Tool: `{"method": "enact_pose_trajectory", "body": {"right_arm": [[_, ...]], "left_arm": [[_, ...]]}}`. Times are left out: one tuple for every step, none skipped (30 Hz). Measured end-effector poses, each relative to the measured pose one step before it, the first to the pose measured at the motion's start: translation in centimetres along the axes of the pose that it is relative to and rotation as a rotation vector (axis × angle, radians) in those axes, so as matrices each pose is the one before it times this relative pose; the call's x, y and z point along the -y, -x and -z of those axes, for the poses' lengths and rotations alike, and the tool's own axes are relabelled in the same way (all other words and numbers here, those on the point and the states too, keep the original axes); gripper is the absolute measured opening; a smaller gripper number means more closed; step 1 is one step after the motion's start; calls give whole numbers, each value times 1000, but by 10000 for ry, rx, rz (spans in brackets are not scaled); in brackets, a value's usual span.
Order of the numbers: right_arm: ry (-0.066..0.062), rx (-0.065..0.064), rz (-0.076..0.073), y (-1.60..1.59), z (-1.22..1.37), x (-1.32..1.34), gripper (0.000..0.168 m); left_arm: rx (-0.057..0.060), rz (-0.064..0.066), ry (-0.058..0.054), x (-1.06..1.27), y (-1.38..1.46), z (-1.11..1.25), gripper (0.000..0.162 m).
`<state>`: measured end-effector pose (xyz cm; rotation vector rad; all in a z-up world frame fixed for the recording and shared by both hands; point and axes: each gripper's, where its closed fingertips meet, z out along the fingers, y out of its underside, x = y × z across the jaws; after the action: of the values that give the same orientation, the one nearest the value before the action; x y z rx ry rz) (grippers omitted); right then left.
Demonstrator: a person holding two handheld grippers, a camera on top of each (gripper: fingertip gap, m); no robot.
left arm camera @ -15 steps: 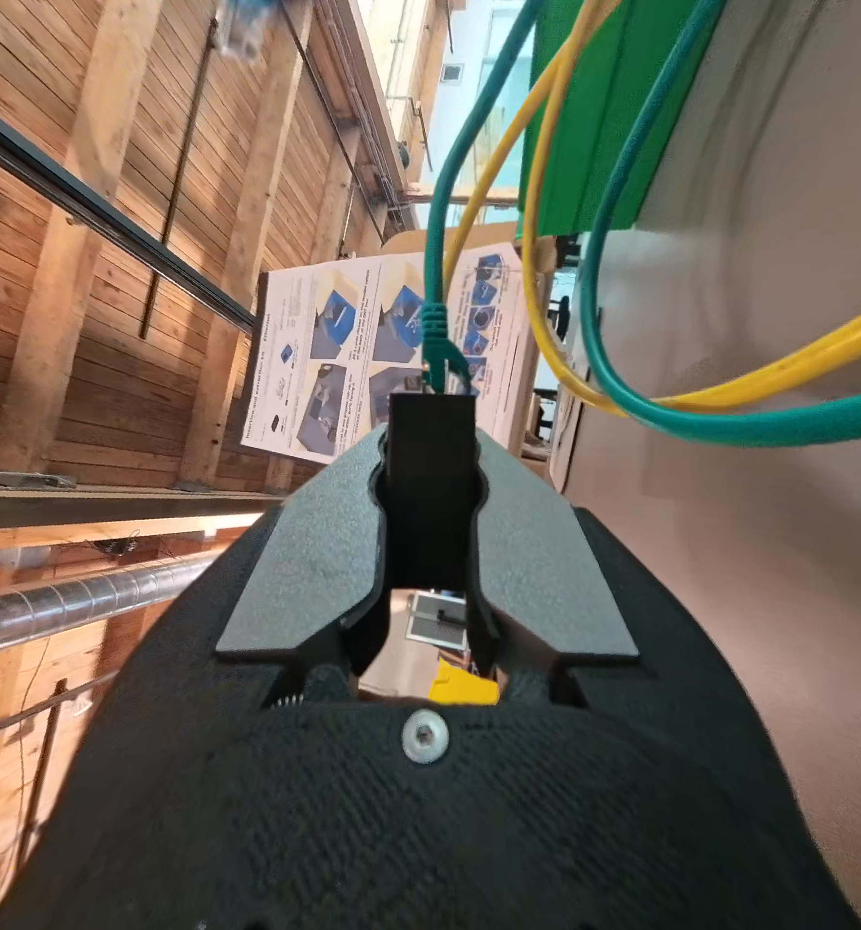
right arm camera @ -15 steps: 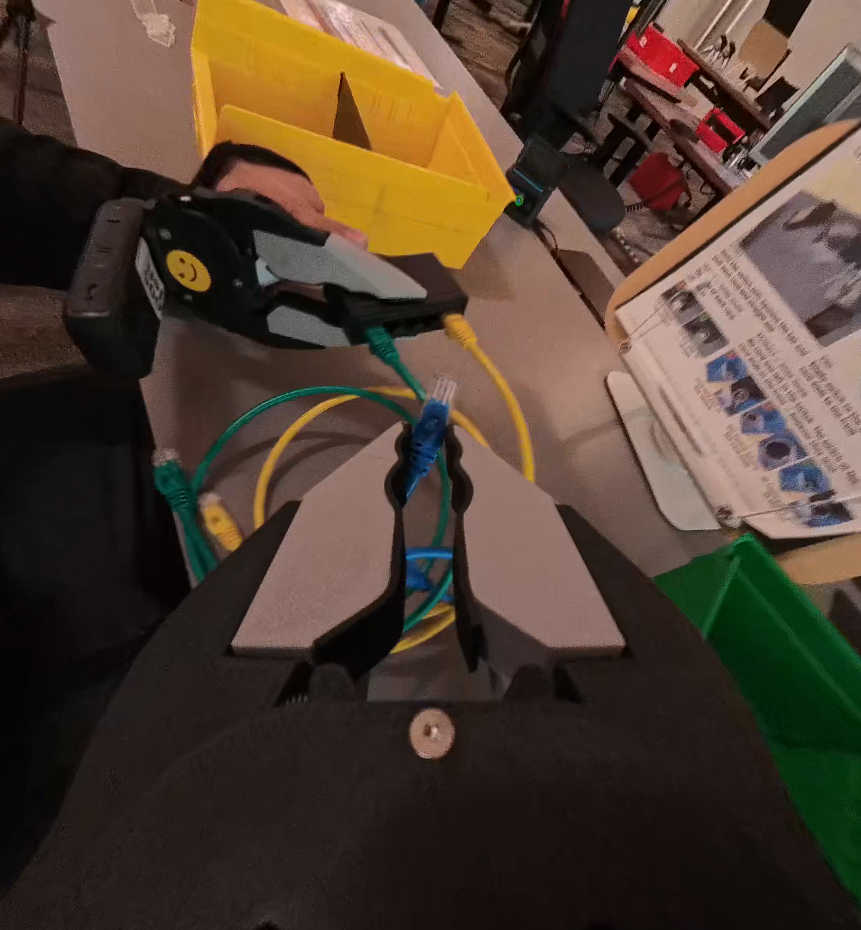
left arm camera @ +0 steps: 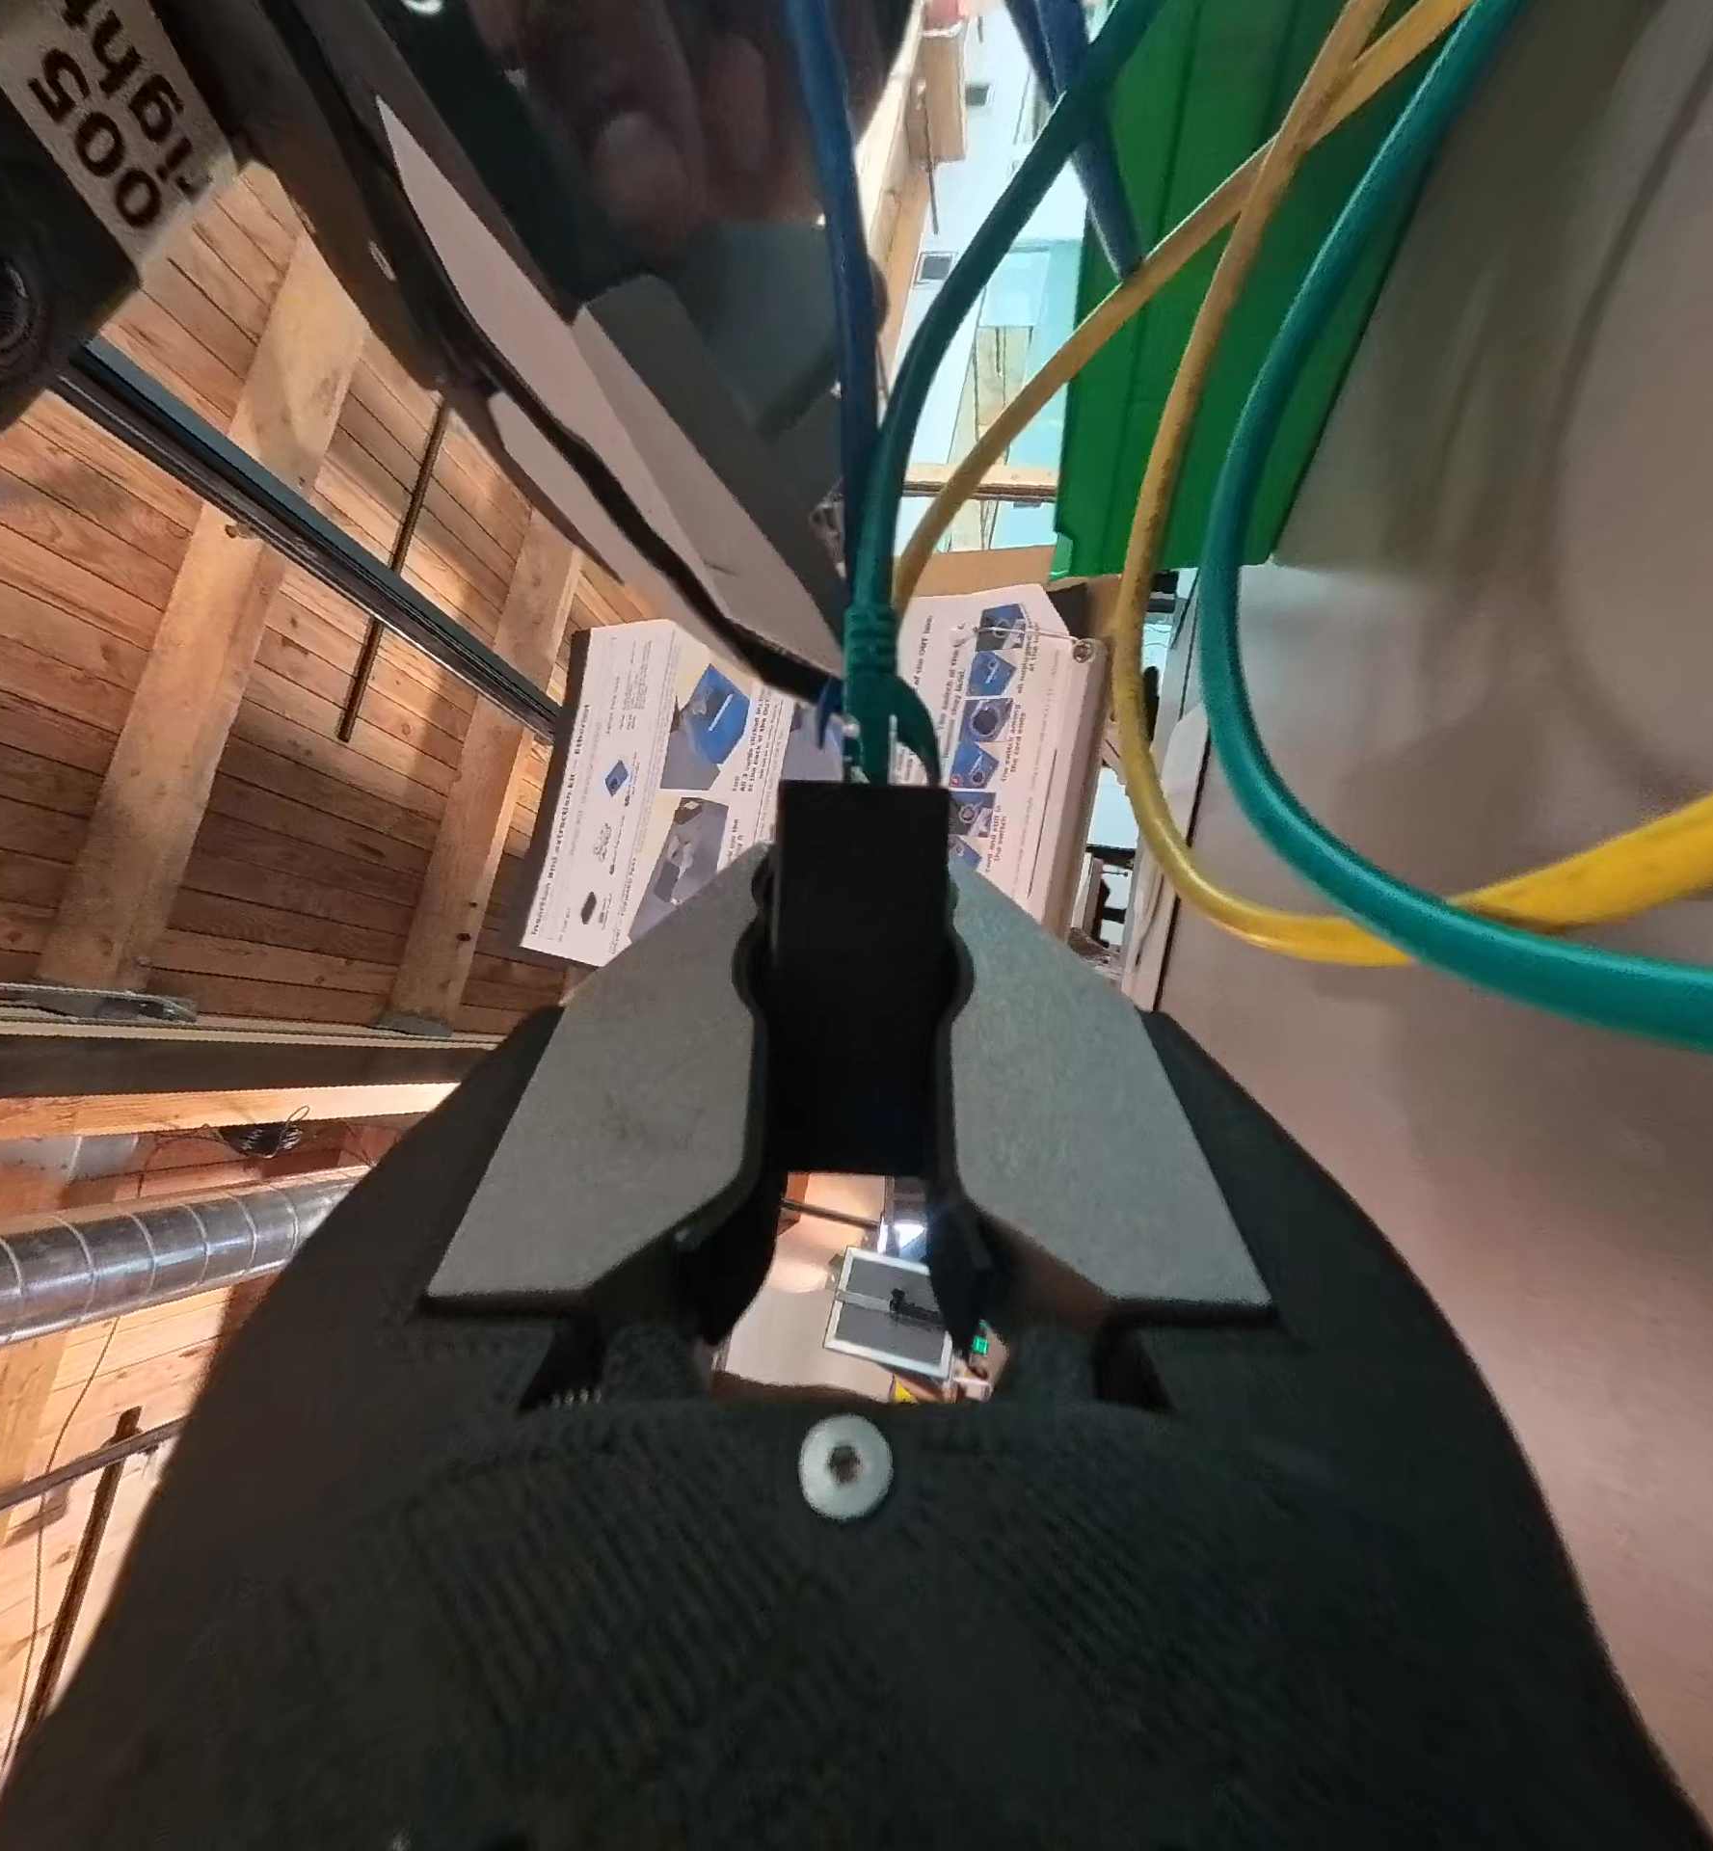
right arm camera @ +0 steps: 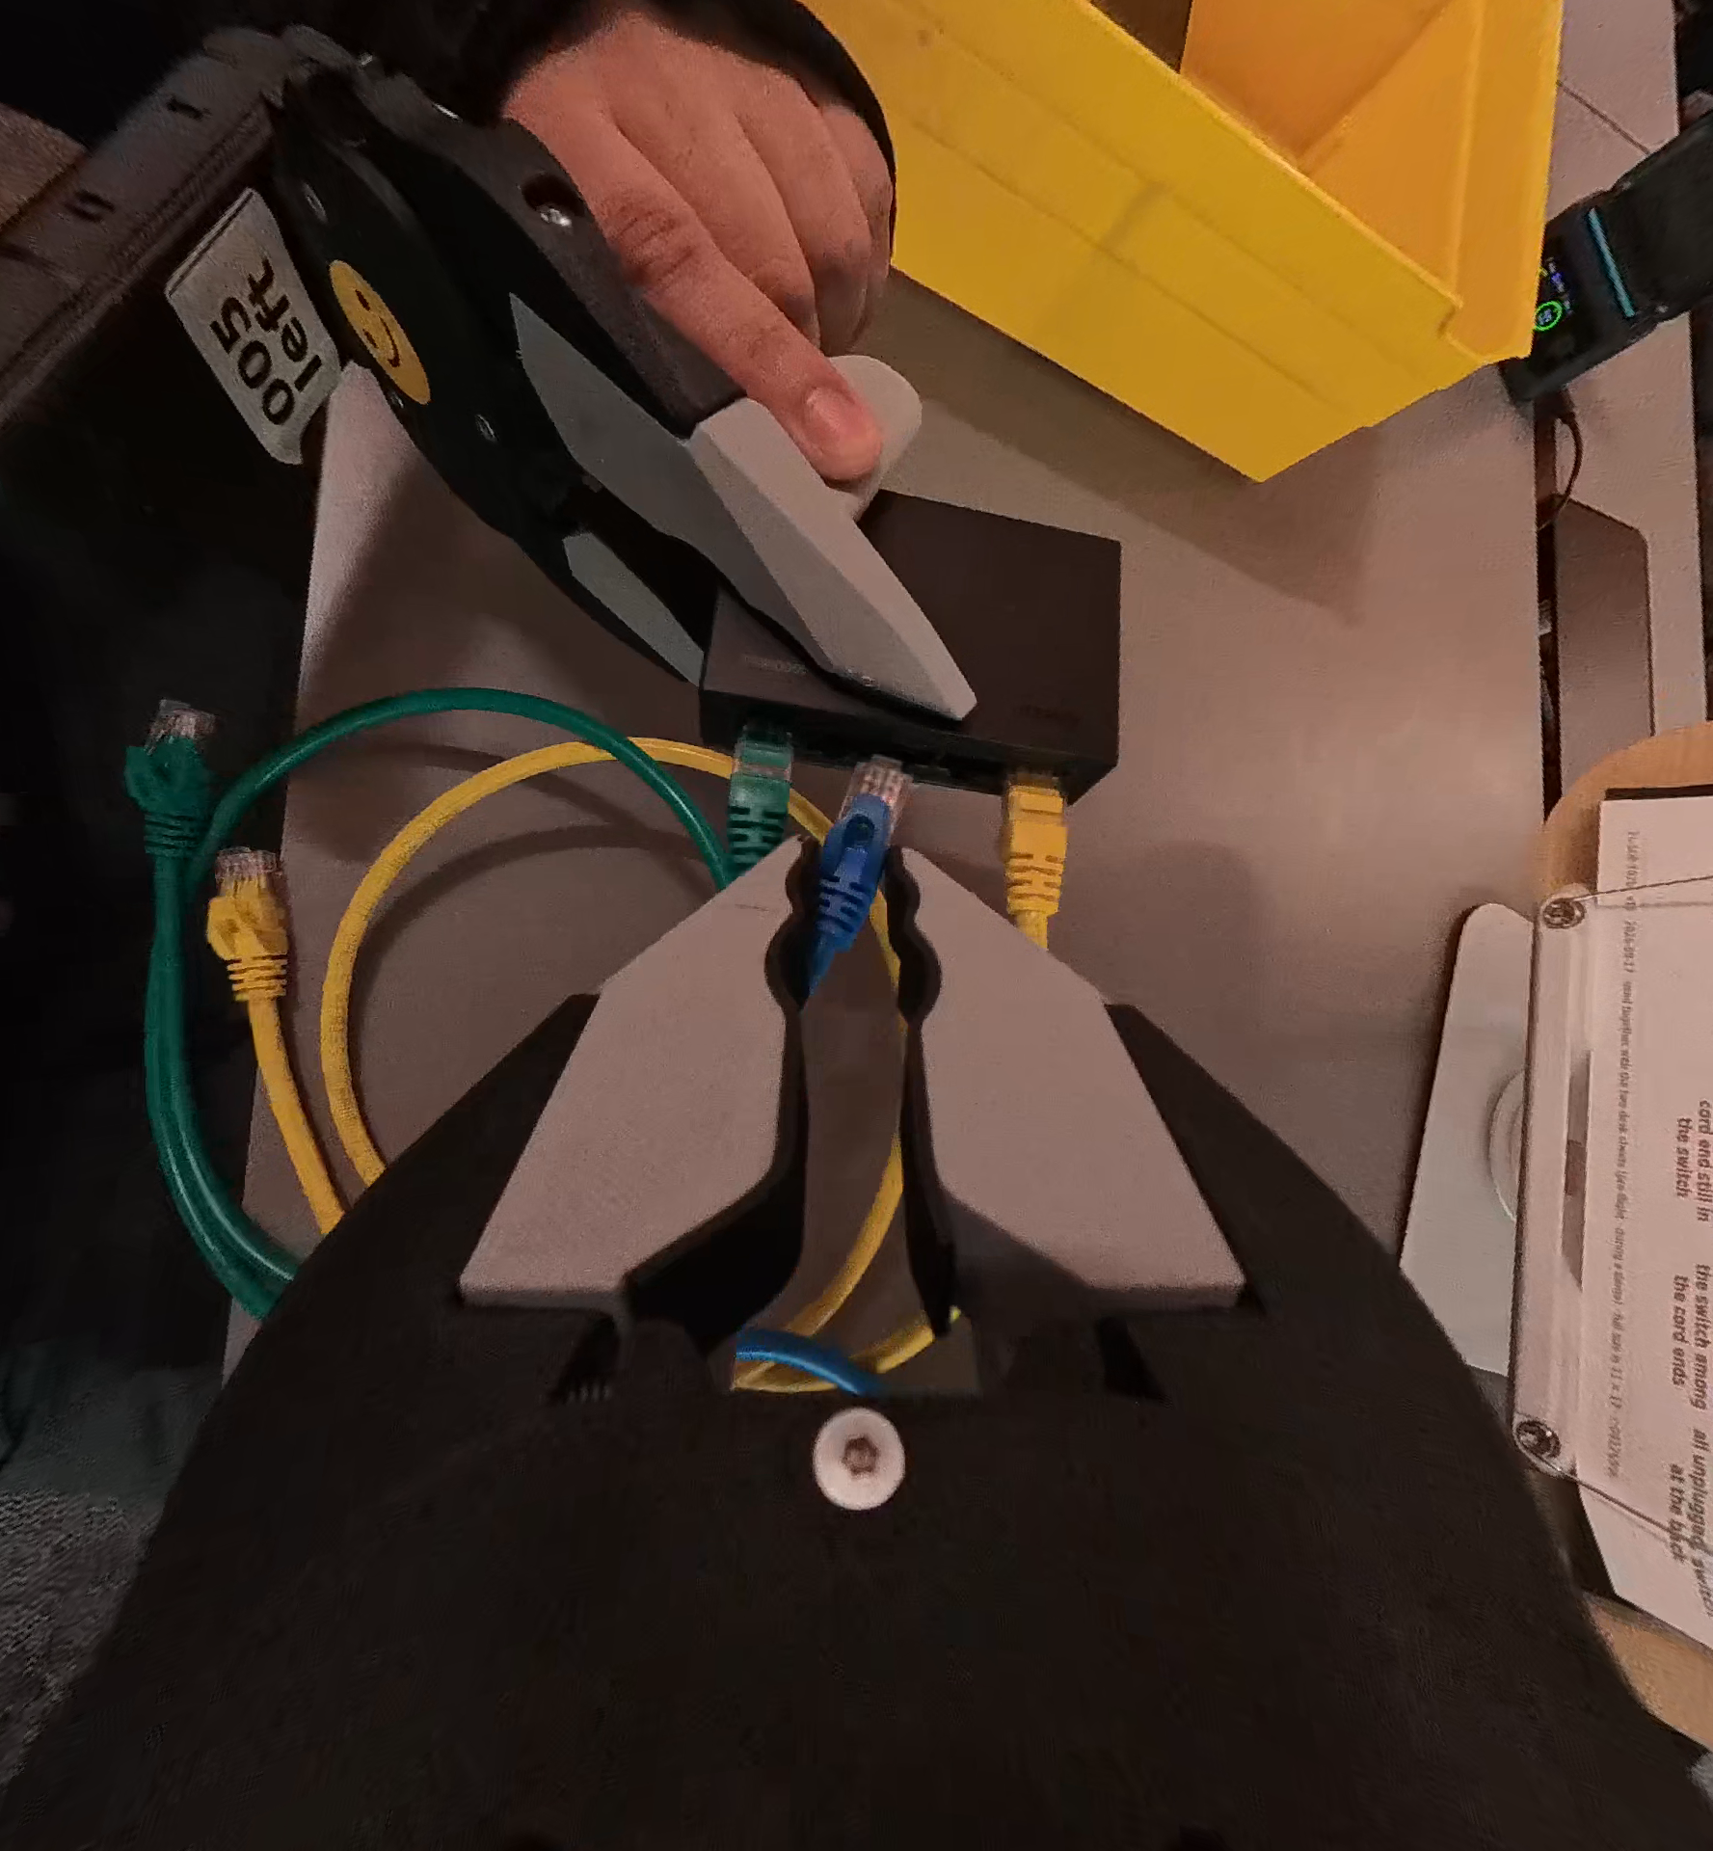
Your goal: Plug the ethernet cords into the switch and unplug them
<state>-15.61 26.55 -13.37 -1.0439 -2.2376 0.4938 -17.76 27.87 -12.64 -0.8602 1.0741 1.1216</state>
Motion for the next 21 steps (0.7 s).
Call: {"method": "enact_pose_trajectory", "body": {"right_arm": [[-21, 64, 115, 76, -7, 10, 9], [-17, 56, 163, 87, 40, 38, 9], [61, 51, 96, 14, 27, -38, 9], [107, 20, 20, -89, 29, -82, 9], [35, 23, 40, -68, 48, 36, 9], [-37, 93, 73, 80, 67, 108, 9], [-6, 98, 62, 110, 59, 43, 9], [53, -21, 34, -55, 59, -68, 9], [48, -95, 8, -131, 40, -89, 9], [8, -71, -29, -79, 41, -82, 9], [-58, -39, -59, -14, 37, -14, 10], [-146, -5, -57, 71, 29, 85, 9], [-155, 26, -70, 138, 30, 83, 9], [-76, -7, -89, 71, 12, -59, 9], [-18, -130, -75, -144, 45, -184, 9], [-32, -233, -70, -311, 119, -211, 10], [-87, -216, -108, -311, 213, -174, 9], [-153, -210, -150, -328, 305, -87, 10], [-213, -268, -164, -412, 417, 1, 10], [-252, -241, -189, -378, 474, 96, 10], [-273, -159, -222, -249, 495, 150, 10]], "left_arm": [[-12, -1, -36, 50, -14, 17, 26], [3, 1, -48, 76, 35, 41, 26], [25, 21, -40, 73, 58, 32, 26], [24, 3, 11, 19, 64, 11, 26], [14, -2, -8, 1, 22, -3, 26], [12, -16, 8, -4, 15, -3, 26], [1, -1, 18, -21, 5, -11, 27], [-15, 16, 7, -9, -23, 2, 26], [6, 4, 2, -3, 5, 1, 27], [31, -4, -9, 18, 51, 12, 27], [46, -6, -23, 61, 59, 22, 27], [8, 21, -11, 30, 21, 3, 26], [-24, 25, 11, -11, -47, -16, 26], [-15, 10, 26, -58, -41, -26, 26], [-78, 3, 76, -151, -167, -68, 27], [-162, -79, 135, -261, -351, -100, 27], [-130, -135, 89, -179, -353, -85, 27], [-19, -72, -20, 14, -127, -35, 27], [25, 45, -43, 82, 46, 17, 27], [45, 101, -40, 85, 121, 27, 26], [65, 82, -35, 46, 158, 18, 26]]}}
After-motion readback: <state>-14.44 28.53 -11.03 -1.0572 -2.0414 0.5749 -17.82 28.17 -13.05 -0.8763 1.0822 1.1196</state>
